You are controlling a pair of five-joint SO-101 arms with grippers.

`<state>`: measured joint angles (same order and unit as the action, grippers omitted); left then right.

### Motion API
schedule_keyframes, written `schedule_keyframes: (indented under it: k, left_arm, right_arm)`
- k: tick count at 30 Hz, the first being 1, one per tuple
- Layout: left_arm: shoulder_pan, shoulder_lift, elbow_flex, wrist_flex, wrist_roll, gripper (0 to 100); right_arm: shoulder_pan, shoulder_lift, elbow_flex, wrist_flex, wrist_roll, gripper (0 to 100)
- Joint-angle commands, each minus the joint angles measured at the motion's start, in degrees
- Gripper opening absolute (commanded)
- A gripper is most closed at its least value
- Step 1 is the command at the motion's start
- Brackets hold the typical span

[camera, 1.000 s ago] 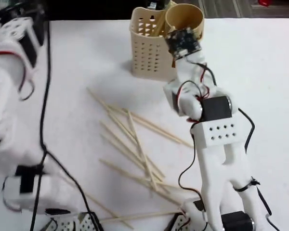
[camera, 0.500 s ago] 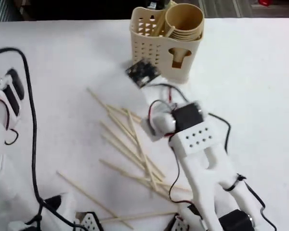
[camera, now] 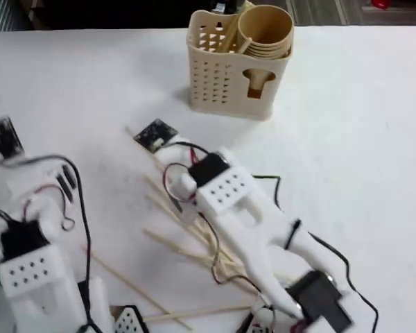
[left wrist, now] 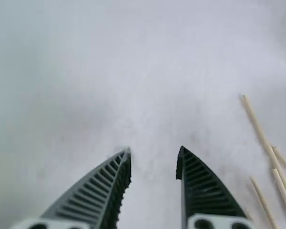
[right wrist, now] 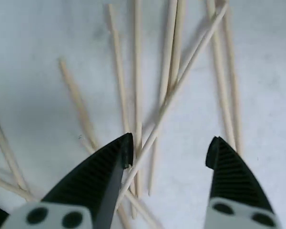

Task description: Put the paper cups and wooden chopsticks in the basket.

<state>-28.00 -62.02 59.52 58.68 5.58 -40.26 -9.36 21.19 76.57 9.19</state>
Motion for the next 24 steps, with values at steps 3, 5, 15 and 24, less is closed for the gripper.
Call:
schedule_keyframes:
  k: [3, 5, 15, 24]
  left_arm:
    - [-0.5, -15.4, 12.1, -7.7, 0.9, 17]
    - [-0.5, -19.6, 14.4, -8.4, 0.9, 17]
    - [-0.6, -29.8, 19.3, -8.3, 0.9, 17]
    - [-0.6, -30.0, 19.3, -7.9, 0.9, 17]
  right_arm:
    - [-0.6, 8.4, -8.3, -0.7, -0.5, 34.1]
    - [-0.6, 12.4, -11.0, -0.7, -0.4, 37.9]
    - [3.1, 33.9, -28.0, -0.7, 3.7, 41.6]
    - [6.3, 44.5, -37.3, 7.3, 4.2, 32.8]
